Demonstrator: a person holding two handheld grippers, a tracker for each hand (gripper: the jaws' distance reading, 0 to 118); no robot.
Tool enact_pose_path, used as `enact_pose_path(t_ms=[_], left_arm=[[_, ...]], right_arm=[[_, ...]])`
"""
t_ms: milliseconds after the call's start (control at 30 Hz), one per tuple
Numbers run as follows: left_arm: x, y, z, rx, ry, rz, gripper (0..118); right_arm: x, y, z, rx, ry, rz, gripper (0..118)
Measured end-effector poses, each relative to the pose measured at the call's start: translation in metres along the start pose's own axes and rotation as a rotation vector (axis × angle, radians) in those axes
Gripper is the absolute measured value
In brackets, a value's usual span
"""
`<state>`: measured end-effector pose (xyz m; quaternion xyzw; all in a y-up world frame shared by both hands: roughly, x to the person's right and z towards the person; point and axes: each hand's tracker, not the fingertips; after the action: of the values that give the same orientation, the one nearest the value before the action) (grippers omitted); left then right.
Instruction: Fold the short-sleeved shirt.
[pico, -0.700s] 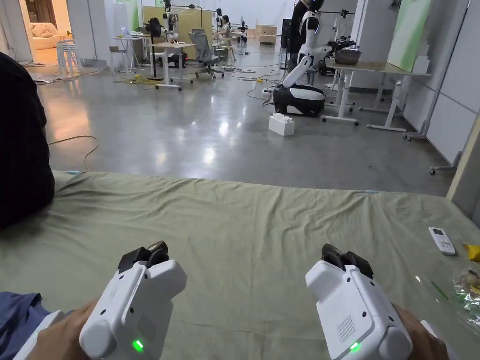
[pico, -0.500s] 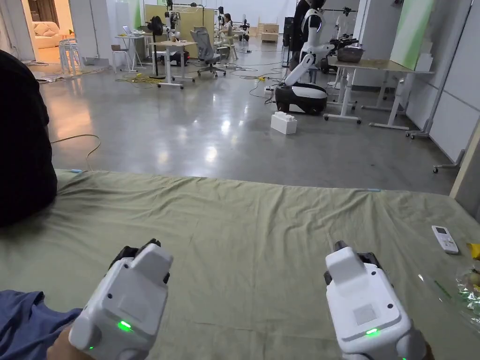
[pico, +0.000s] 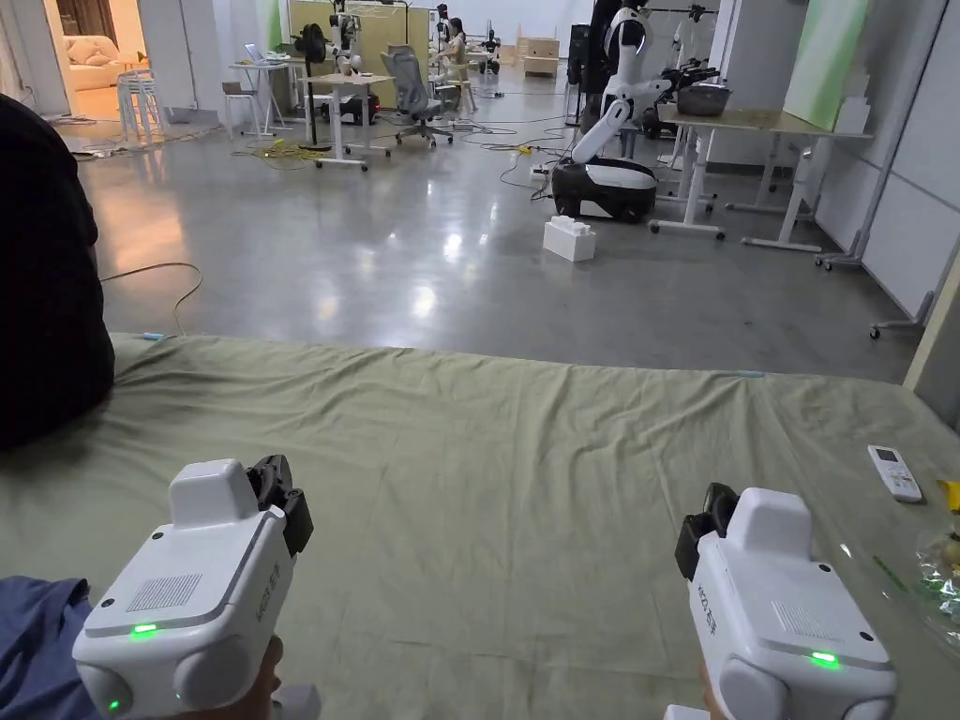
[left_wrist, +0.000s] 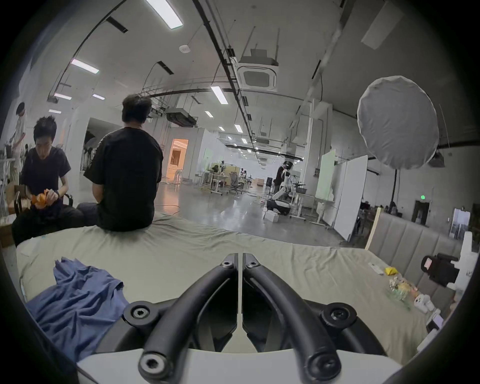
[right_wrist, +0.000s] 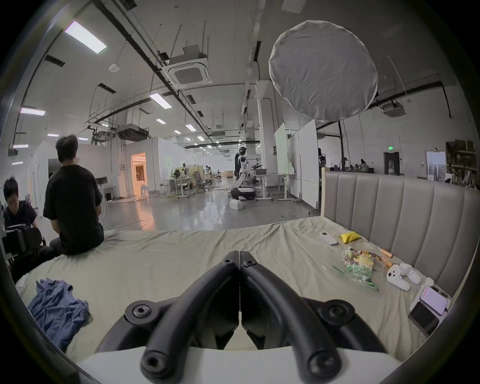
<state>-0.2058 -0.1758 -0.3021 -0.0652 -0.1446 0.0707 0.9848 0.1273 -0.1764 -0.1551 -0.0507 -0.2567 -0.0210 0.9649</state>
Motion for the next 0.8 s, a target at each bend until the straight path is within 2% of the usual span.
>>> enact_pose_path(t_ms=[233,333,367,467,533,700,733,767,800], left_arm=[[-0.03,-0.009,0.006,-0.121,0.026,-0.105,2],[-0.063,-0.017,0.011,-0.214,0.072,-0.103,2],[-0.075,-0.02,0.012,-0.247,0.079,-0.099,2],[-0.119,-0.029,0.012,-0.353,0.125,-0.089,2],[-0.152,-0.035,0.013,-0.408,0.161,-0.067,3],[-0.224,-0.05,0.02,-0.487,0.232,-0.108,4],[-0.237,-0.054,0.019,-0.524,0.24,-0.115,12],[-0.249,-0.059,0.016,-0.573,0.237,-0.121,26],[-0.262,-0.065,0.013,-0.63,0.232,-0.127,56]], right_arm=[[-0.007,-0.006,0.001,-0.007,0.035,0.04,1],[-0.014,-0.012,0.001,-0.01,0.051,0.062,1],[-0.012,-0.012,-0.004,-0.019,0.09,0.044,1],[-0.009,-0.013,-0.007,-0.035,0.1,0.052,1],[-0.024,-0.021,-0.006,-0.05,0.109,0.074,1],[-0.027,-0.039,-0.015,-0.099,0.122,0.083,1],[-0.027,-0.041,-0.017,-0.11,0.121,0.086,1],[-0.031,-0.041,-0.015,-0.094,0.13,0.092,1],[-0.032,-0.043,-0.016,-0.105,0.132,0.093,1]])
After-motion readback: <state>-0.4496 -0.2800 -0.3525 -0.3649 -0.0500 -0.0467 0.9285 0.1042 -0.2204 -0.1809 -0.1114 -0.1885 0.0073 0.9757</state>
